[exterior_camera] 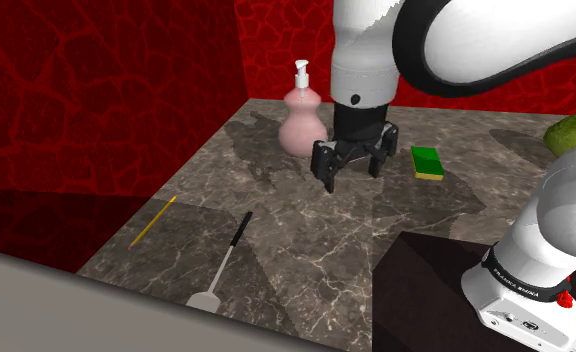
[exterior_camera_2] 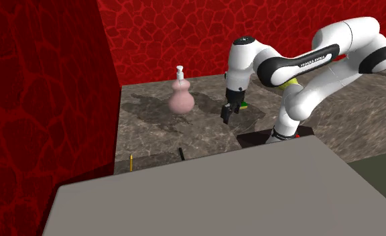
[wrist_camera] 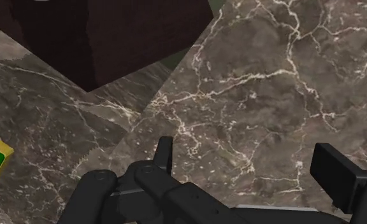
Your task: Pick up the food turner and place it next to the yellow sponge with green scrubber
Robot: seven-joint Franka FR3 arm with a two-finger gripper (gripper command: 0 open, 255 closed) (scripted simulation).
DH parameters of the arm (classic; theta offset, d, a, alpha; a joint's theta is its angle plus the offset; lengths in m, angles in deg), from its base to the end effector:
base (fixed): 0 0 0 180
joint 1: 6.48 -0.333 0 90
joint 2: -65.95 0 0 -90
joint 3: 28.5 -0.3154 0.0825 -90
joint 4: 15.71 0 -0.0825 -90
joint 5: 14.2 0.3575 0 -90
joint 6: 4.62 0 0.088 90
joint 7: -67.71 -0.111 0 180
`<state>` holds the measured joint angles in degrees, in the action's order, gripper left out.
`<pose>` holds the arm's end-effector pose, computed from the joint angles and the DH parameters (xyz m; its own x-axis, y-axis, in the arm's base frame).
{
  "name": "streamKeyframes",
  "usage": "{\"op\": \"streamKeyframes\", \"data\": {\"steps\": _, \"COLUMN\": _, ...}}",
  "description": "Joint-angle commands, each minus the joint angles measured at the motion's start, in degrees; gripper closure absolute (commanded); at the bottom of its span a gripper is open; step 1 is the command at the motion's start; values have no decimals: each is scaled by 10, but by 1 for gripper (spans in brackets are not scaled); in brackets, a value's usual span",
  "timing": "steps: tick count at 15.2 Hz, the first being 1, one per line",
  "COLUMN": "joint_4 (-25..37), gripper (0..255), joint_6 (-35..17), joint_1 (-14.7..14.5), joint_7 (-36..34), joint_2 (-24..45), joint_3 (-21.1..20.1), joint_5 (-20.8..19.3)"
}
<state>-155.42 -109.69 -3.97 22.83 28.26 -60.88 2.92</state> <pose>0.2853 0.2169 0.4917 0.9019 -0.4312 0.0253 -0.4319 -0.9010 0.0402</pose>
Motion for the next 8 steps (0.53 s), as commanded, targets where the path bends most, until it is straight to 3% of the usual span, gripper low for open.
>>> {"op": "streamKeyframes", "data": {"steps": 1, "joint_4": 14, "gripper": 0, "joint_6": -25, "joint_1": 13, "joint_7": -57, "joint_2": 31, "joint_3": -38, "joint_5": 8}}
{"op": "streamKeyframes", "data": {"steps": 5, "joint_4": 58, "gripper": 0, "joint_6": -71, "joint_1": 53, "joint_7": -172, "joint_2": 107, "joint_3": -120, "joint_5": 0}}
{"op": "streamKeyframes", "data": {"steps": 8, "joint_4": 100, "gripper": 0, "joint_6": -104, "joint_1": 96, "joint_7": -269, "joint_2": 179, "joint_3": -190, "joint_5": -32}}
